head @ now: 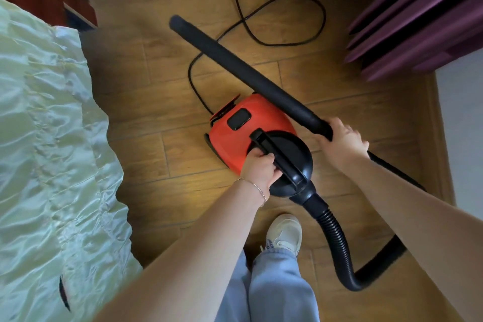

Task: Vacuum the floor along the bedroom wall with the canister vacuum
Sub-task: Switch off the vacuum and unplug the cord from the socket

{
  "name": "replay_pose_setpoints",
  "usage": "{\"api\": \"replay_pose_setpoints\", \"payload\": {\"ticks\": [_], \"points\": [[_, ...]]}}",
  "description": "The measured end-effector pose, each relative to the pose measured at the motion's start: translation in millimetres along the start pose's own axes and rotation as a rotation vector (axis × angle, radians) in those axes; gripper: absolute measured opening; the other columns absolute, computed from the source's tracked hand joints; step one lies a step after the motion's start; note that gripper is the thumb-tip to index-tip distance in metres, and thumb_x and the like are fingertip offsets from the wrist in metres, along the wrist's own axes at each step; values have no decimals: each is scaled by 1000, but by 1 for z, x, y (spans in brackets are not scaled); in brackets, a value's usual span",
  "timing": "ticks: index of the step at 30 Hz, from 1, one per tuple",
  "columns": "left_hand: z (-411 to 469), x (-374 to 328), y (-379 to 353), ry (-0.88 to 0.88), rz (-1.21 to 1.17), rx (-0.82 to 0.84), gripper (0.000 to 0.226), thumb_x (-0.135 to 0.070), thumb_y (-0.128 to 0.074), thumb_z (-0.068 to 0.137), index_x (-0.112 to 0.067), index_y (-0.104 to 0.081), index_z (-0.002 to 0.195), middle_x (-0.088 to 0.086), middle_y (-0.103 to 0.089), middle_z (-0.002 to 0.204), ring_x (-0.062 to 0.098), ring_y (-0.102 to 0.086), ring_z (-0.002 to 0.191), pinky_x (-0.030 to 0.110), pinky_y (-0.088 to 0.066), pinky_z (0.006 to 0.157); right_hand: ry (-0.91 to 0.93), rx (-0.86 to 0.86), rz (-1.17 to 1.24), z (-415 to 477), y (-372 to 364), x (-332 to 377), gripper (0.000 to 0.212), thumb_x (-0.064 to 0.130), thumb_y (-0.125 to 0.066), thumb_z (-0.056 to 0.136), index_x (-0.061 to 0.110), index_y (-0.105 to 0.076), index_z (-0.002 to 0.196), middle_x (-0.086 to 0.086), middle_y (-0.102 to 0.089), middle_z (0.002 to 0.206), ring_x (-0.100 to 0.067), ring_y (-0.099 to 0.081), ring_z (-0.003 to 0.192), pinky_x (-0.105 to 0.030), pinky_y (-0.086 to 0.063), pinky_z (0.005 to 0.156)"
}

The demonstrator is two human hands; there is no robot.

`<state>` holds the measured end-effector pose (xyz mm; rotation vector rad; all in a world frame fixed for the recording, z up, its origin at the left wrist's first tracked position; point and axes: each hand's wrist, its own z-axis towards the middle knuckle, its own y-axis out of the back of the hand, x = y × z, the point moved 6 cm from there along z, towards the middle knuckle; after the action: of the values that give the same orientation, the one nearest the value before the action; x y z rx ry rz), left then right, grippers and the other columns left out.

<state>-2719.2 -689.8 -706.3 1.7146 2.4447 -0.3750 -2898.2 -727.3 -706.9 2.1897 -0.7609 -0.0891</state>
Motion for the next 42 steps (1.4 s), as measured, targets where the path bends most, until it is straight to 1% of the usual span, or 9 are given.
{"api": "replay_pose_setpoints", "payload": {"ticks": [7,11,19,23,25,27,31,36,42], "points": [[24,-51,-1,-180,193,-43,28,0,-37,96,-17,-51,78,15,-56,99,24,-59,86,32,-54,72,-63,3,48,30,-10,6,31,30,-44,96,18,-43,124,-10,-54,119,-33,-45,114,-48,-29,98],[36,-70,0,-322,312,-149,27,-9,-40,94,-25,-51,76,9,-63,92,33,-63,97,46,-49,95,-108,-11,168,44,-24,15,34,31,-42,97,18,-42,128,-11,-51,125,-34,-43,119,-48,-28,100],[35,-85,-5,-668,473,-291,24,-17,-29,100,-18,-47,84,-9,-59,70,3,-60,54,23,-47,61,-273,-3,232,95,-65,-10,37,36,-40,98,15,-42,129,-13,-51,127,-35,-44,121,-46,-28,99],[41,-81,-4,-827,511,-357,26,-21,-29,101,-10,-50,90,-2,-58,72,20,-58,64,35,-47,64,-275,11,253,121,-90,-20,36,35,-42,97,14,-46,126,-15,-55,121,-37,-49,115,-46,-34,99],[45,-80,-1,-871,517,-386,28,-20,-29,101,-6,-53,96,-3,-57,74,11,-54,66,25,-44,64,-225,-40,289,130,-99,-23,36,35,-45,94,17,-51,125,-17,-57,118,-38,-53,110,-47,-40,98],[47,-79,0,-891,516,-392,27,-20,-30,101,-7,-54,98,-7,-55,73,-1,-51,63,10,-38,58,-193,-99,294,137,-106,-26,37,35,-45,94,22,-51,128,-18,-58,118,-40,-54,108,-47,-43,96],[49,-77,0,-892,501,-386,26,-20,-30,101,-11,-53,94,-7,-55,72,-5,-50,60,8,-37,57,-228,-126,144,144,-119,-31,52,28,-42,96,24,-29,146,-16,-44,139,-40,-40,126,-48,-25,111],[46,-77,1,-866,509,-370,23,-19,-30,101,-13,-51,94,-4,-58,76,-8,-50,61,5,-37,58,-167,73,21,132,-138,-18,74,19,-40,95,17,8,151,0,10,160,-22,4,147,-43,-4,119],[33,-85,2,-735,671,-355,21,-24,-38,99,-10,-54,96,-4,-58,77,14,-50,69,23,-30,56,36,34,7,76,-88,11,63,30,-35,98,16,-6,152,-4,-8,160,-22,-10,146,-37,-8,119]]}}
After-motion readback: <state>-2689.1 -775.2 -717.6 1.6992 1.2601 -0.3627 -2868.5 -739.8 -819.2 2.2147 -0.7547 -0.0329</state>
